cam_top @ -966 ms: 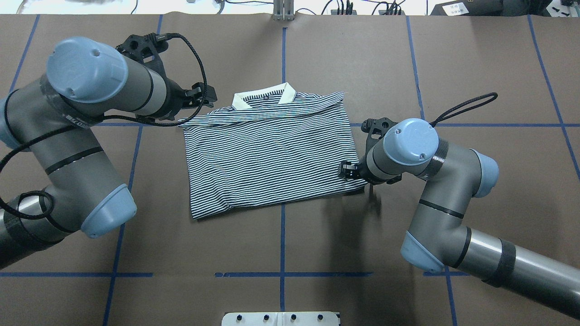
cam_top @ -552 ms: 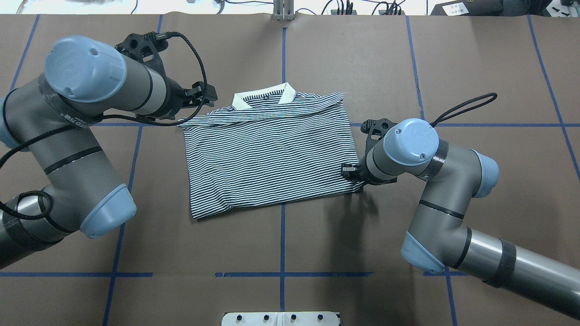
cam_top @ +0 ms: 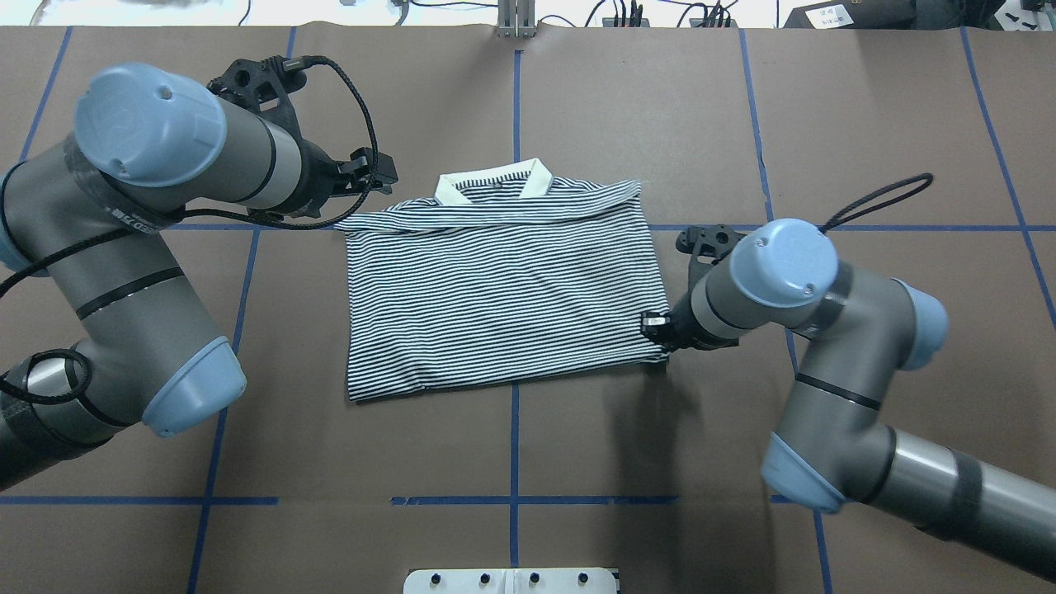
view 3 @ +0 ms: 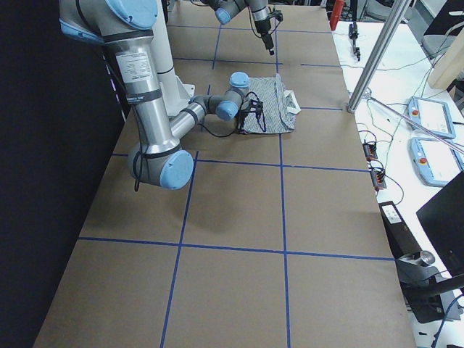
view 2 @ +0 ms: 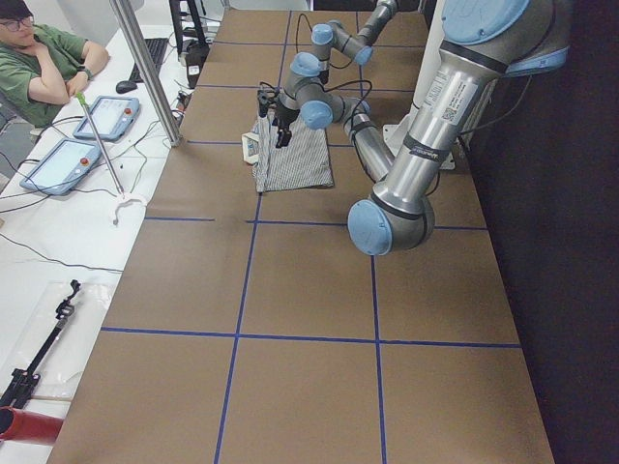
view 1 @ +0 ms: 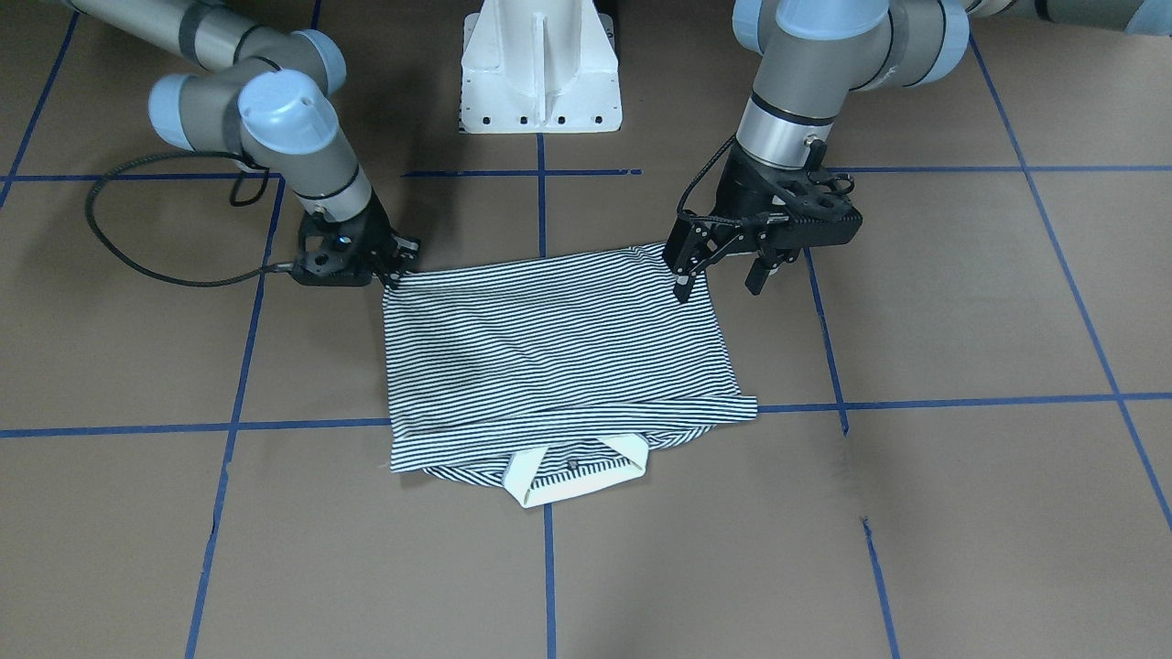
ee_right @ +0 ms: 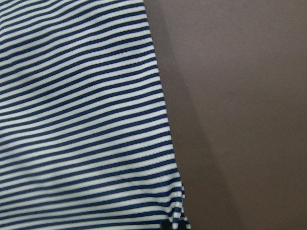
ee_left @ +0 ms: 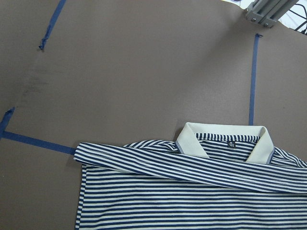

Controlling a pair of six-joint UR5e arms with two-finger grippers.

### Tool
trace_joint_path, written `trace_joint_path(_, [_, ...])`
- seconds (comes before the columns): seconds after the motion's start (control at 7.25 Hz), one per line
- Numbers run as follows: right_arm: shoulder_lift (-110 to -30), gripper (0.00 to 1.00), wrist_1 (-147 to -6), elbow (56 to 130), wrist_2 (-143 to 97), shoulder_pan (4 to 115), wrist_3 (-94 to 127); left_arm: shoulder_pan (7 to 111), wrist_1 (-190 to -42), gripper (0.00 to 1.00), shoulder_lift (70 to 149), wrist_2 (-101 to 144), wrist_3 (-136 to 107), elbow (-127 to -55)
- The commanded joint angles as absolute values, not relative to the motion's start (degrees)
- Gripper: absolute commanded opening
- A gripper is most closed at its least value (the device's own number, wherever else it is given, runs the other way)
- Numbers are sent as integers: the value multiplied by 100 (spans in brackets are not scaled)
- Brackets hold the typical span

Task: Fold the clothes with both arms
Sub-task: 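Grasp the folded shirt's side edge with the right gripper and pull it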

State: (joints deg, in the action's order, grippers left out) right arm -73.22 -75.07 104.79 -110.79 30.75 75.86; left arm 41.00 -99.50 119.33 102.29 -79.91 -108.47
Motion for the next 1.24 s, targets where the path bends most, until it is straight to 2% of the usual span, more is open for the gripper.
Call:
trace_joint_path(0.0, [-8398, 0, -7890, 11728, -11136, 2596, 7620, 4096, -9958, 100, 11936, 10230, -7998, -10854])
trace_joint_path(0.28, [-9198, 0, -8409, 12538, -11414, 1701, 8056, 4096, -9958, 100, 11936, 10239, -8007, -10854])
trace_joint_path(0.41, [-9298, 0, -8420, 12664, -11556, 1453, 8242, 4052, -9949, 100, 11936, 10239, -8007, -10854])
trace_joint_path(0.55, [-9273, 99, -8394, 12691, -11662, 1450, 8340, 3982, -9941, 100, 11918, 10231, -7981, -10854])
trace_joint_path(0.69, [-9203, 100, -8359, 12778, -11654, 1546, 8541, 3738, -9923, 100, 11909, 10230, -8033, -10854])
trace_joint_path(1.1, [-8186, 100, -8332, 12657, -11619, 3080, 8403, 2430, -9644, 100, 11892, 10125, -10424, -10846])
